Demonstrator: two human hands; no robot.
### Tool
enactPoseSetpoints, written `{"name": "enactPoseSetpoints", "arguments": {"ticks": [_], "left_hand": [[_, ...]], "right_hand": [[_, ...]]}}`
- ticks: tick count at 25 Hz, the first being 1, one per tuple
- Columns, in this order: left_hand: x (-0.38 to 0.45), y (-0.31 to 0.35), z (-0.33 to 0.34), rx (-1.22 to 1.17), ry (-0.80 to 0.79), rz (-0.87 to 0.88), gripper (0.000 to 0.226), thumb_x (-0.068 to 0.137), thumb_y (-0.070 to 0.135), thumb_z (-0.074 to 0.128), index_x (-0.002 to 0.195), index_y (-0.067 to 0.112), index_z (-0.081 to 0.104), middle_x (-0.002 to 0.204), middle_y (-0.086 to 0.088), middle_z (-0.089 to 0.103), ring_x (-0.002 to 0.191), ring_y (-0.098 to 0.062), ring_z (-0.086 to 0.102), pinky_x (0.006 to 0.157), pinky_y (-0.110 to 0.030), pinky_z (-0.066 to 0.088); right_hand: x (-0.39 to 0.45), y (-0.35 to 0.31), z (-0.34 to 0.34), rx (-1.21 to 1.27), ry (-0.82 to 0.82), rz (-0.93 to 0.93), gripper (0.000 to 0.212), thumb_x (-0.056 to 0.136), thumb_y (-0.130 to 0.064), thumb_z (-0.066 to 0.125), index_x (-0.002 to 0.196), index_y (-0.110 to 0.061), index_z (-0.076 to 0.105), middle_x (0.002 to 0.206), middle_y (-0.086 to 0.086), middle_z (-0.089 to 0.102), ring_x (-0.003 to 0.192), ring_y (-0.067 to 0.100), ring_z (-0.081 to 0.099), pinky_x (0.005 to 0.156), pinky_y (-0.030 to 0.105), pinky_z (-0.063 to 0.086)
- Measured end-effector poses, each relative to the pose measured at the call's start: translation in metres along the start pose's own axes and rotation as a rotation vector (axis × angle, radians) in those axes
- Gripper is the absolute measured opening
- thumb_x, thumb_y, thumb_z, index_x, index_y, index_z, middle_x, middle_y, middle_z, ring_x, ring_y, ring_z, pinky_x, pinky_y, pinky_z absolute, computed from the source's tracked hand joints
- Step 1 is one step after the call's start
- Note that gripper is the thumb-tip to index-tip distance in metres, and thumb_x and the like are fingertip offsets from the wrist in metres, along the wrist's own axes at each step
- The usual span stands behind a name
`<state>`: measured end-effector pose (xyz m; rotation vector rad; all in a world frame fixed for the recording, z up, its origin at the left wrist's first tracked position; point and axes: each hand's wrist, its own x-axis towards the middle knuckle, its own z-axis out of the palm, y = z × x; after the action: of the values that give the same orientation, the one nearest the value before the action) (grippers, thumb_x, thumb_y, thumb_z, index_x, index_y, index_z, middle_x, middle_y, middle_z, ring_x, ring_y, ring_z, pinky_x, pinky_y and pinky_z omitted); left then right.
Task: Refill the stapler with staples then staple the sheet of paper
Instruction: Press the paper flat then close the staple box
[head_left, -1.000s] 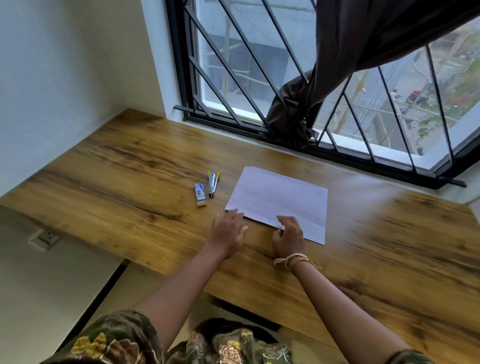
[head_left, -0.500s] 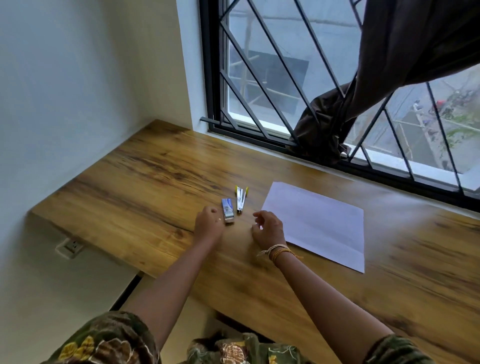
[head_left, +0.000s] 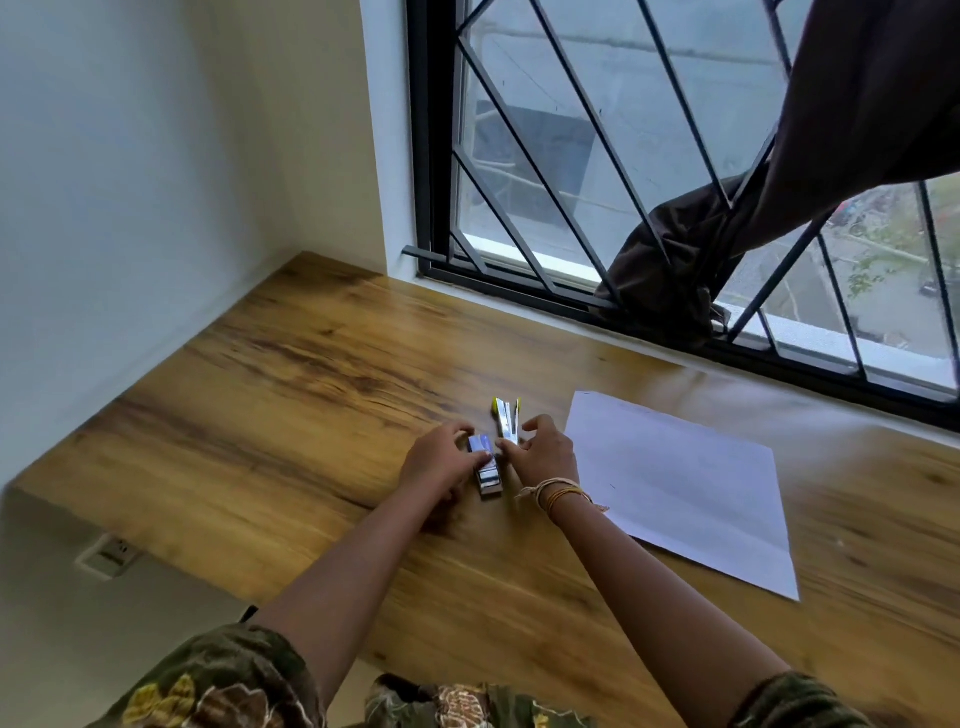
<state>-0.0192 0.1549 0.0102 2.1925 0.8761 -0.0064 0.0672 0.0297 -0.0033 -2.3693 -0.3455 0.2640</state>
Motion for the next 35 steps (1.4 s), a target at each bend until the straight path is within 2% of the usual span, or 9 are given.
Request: {"name": "enactPoseSetpoints", "arguments": {"ticks": [3, 6, 10, 13, 18, 23, 27, 32, 35], "left_hand": [[0.010, 0.003, 0.000, -0.062, -0.059, -0.012, 0.037, 0.069, 0.043, 0.077, 0.102, 0.036, 0.062, 0.087, -0.001, 0.074, 0.055, -0.017, 0.069, 0.043, -0.027, 0.055], [0.020, 0.001, 0.000, -0.170, -0.118, -0.031, 0.028, 0.069, 0.034, 0.080, 0.089, 0.035, 0.061, 0.069, -0.001, 0.072, 0.048, -0.018, 0.069, 0.040, -0.024, 0.051], [0.029, -0.003, 0.001, -0.321, -0.139, -0.048, 0.023, 0.070, 0.024, 0.083, 0.081, 0.029, 0.063, 0.056, 0.002, 0.068, 0.048, -0.016, 0.070, 0.038, -0.020, 0.046], [0.030, -0.004, 0.002, -0.370, -0.112, -0.046, 0.020, 0.072, 0.023, 0.082, 0.082, 0.029, 0.065, 0.054, 0.004, 0.065, 0.051, -0.015, 0.070, 0.038, -0.019, 0.045], [0.027, -0.008, 0.008, -0.328, -0.031, 0.019, 0.015, 0.075, 0.030, 0.078, 0.088, 0.029, 0.071, 0.048, 0.006, 0.064, 0.050, -0.015, 0.070, 0.047, -0.024, 0.052], [0.025, -0.009, 0.007, -0.315, -0.007, 0.039, 0.016, 0.077, 0.032, 0.077, 0.091, 0.029, 0.072, 0.051, 0.003, 0.066, 0.052, -0.014, 0.070, 0.059, -0.029, 0.057], [0.024, -0.010, 0.007, -0.323, -0.011, 0.035, 0.015, 0.076, 0.033, 0.076, 0.090, 0.031, 0.069, 0.053, 0.004, 0.066, 0.052, -0.012, 0.070, 0.061, -0.028, 0.057], [0.025, -0.011, 0.007, -0.304, -0.006, 0.049, 0.016, 0.076, 0.034, 0.077, 0.088, 0.033, 0.067, 0.059, 0.000, 0.071, 0.051, -0.009, 0.069, 0.062, -0.027, 0.057], [0.027, -0.013, 0.008, -0.305, -0.016, 0.052, 0.019, 0.075, 0.036, 0.077, 0.091, 0.033, 0.068, 0.057, 0.000, 0.071, 0.049, -0.007, 0.068, 0.058, -0.023, 0.055]], "right_hand": [[0.009, 0.000, 0.000, 0.023, 0.046, 0.054, 0.040, 0.078, -0.041, 0.072, 0.101, -0.013, 0.055, 0.094, 0.011, 0.072, 0.093, 0.029, 0.064, 0.078, 0.035, 0.049], [0.013, 0.001, -0.004, 0.064, 0.051, 0.084, 0.033, 0.081, -0.040, 0.068, 0.096, -0.013, 0.054, 0.087, 0.009, 0.069, 0.089, 0.028, 0.062, 0.075, 0.034, 0.047], [-0.009, 0.012, -0.003, 0.089, 0.014, -0.154, 0.011, 0.081, -0.011, 0.059, 0.088, -0.016, 0.053, 0.067, -0.003, 0.058, 0.063, 0.017, 0.058, 0.059, 0.032, 0.048], [-0.023, 0.023, -0.003, 0.019, -0.026, -0.349, 0.023, 0.075, -0.008, 0.058, 0.093, -0.022, 0.055, 0.071, -0.004, 0.058, 0.058, 0.008, 0.054, 0.054, 0.028, 0.050], [-0.038, 0.032, -0.002, -0.054, -0.055, -0.559, 0.019, 0.085, -0.027, 0.062, 0.102, -0.020, 0.066, 0.093, -0.005, 0.059, 0.071, 0.008, 0.058, 0.064, 0.023, 0.053], [-0.046, 0.034, -0.001, -0.069, -0.056, -0.640, 0.021, 0.084, -0.028, 0.064, 0.101, -0.018, 0.070, 0.099, -0.001, 0.065, 0.081, 0.009, 0.061, 0.070, 0.022, 0.056], [-0.045, 0.027, 0.001, -0.111, -0.021, -0.649, 0.016, 0.087, -0.019, 0.063, 0.101, -0.014, 0.070, 0.096, 0.004, 0.069, 0.080, 0.016, 0.064, 0.068, 0.032, 0.058], [-0.041, 0.022, 0.001, -0.138, 0.020, -0.663, 0.017, 0.089, -0.018, 0.061, 0.101, -0.012, 0.070, 0.093, 0.006, 0.071, 0.076, 0.019, 0.066, 0.065, 0.034, 0.058], [-0.039, 0.021, 0.002, -0.162, 0.017, -0.689, 0.016, 0.089, -0.018, 0.060, 0.098, -0.011, 0.072, 0.090, 0.007, 0.071, 0.074, 0.020, 0.065, 0.062, 0.036, 0.057]]}}
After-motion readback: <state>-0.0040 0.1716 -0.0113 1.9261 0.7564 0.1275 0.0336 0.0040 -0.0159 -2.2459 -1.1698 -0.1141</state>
